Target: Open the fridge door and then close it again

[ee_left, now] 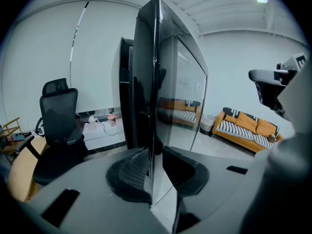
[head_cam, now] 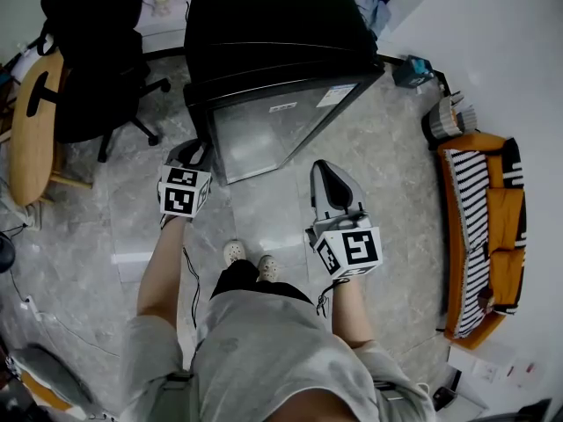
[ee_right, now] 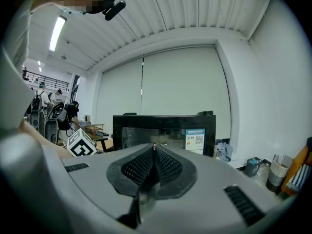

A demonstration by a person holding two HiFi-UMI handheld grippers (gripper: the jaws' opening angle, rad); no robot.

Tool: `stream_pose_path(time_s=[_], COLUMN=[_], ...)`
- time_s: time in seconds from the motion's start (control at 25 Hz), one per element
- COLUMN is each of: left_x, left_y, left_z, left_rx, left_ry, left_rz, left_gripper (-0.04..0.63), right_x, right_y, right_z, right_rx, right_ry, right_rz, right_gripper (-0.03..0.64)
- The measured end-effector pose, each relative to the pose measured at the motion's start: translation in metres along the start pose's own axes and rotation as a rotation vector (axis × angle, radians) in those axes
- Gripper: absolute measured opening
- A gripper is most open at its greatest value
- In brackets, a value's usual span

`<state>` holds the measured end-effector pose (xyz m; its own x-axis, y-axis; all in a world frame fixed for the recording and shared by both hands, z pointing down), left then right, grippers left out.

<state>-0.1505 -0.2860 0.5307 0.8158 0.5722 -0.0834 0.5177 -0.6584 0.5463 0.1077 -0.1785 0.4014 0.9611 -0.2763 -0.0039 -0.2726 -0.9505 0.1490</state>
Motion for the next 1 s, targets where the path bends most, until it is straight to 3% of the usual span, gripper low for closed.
stream_pose_path(time_s=[1.0], left_x=[-0.048], left_y=[0.039], left_z=[0.027], left_rx=[-0.018], left_ry=[0.026], left_rz=[0.044], left_gripper=[0.086], right_x=[0.012], right_y=[0.01], right_z=[-0.004], right_rx=[-0.014], right_ry=[-0.005], right_rz=[-0.066], right_gripper=[0.025])
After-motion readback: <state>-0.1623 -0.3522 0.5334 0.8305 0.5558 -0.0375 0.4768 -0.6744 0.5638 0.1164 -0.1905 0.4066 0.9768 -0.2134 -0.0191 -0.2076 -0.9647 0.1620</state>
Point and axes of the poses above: the fingertips, and each gripper's own axes: y forward along the fingers, x to its right, z out of its top, the point moved 6 cm from there along -y, backward along the fingers, and after that the axes turned 4 degrees about -z, right-handed, at the moved point
